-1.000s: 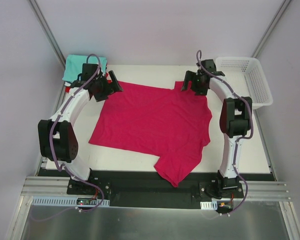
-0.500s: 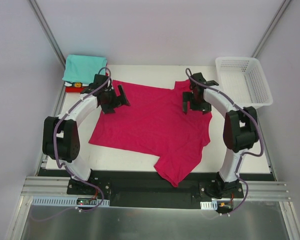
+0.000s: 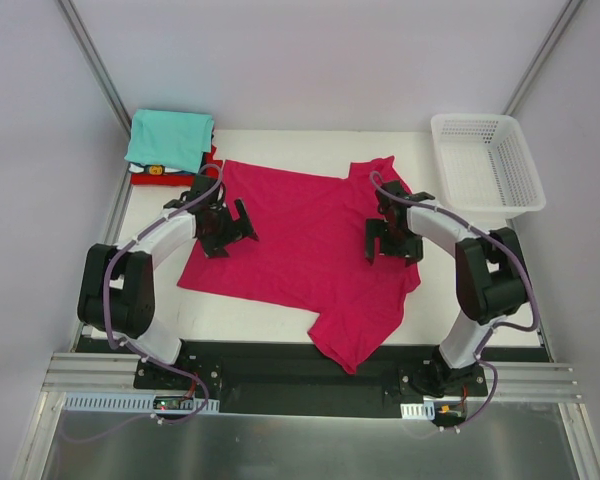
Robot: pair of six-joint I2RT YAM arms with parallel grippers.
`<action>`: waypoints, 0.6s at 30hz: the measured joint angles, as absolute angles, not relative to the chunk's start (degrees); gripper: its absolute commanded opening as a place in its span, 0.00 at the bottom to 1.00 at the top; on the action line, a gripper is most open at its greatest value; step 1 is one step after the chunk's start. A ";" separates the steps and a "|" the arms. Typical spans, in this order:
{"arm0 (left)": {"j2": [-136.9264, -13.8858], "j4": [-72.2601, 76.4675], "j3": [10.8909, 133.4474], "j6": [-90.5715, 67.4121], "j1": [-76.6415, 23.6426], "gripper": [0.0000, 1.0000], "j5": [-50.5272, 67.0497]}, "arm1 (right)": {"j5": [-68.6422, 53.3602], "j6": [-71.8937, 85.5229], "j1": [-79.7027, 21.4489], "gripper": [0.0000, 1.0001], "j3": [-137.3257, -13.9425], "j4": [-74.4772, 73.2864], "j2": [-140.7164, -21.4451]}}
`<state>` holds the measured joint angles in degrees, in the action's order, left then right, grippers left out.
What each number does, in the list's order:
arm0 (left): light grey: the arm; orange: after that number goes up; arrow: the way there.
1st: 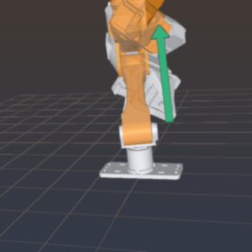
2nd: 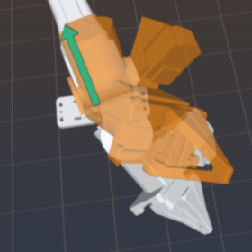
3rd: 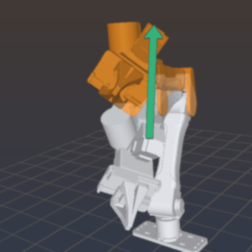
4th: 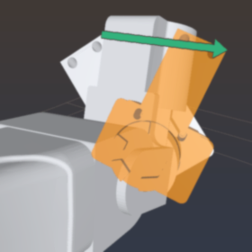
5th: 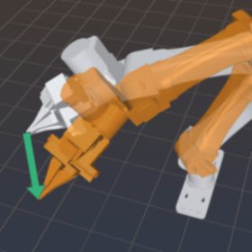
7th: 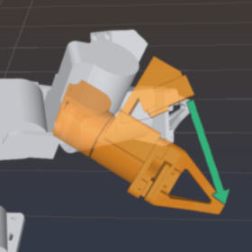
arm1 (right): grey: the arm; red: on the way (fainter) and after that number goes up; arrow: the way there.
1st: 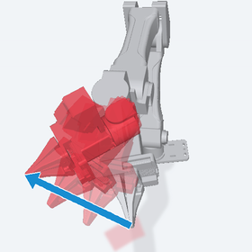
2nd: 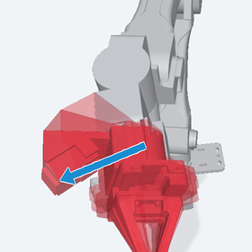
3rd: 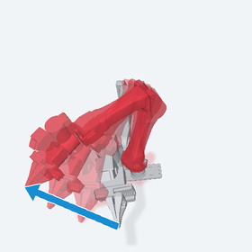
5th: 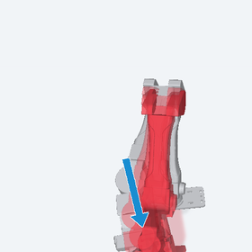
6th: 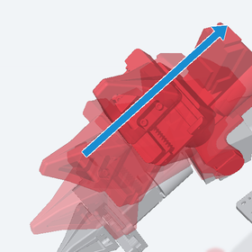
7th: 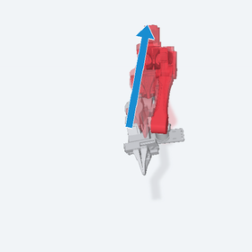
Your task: Fold and stack the t-shirts
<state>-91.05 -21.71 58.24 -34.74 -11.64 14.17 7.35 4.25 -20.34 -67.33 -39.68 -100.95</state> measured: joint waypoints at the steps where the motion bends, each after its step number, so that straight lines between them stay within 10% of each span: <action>1: -90.48 -21.78 57.43 -35.18 -11.68 0.99 14.06 | 6.52 4.95 -20.86 0.96 -66.61 -39.62 -100.31; 18: -88.86 -23.33 52.95 -37.45 -14.13 0.99 12.53 | 2.33 13.52 -33.19 0.96 -61.52 -36.88 -94.89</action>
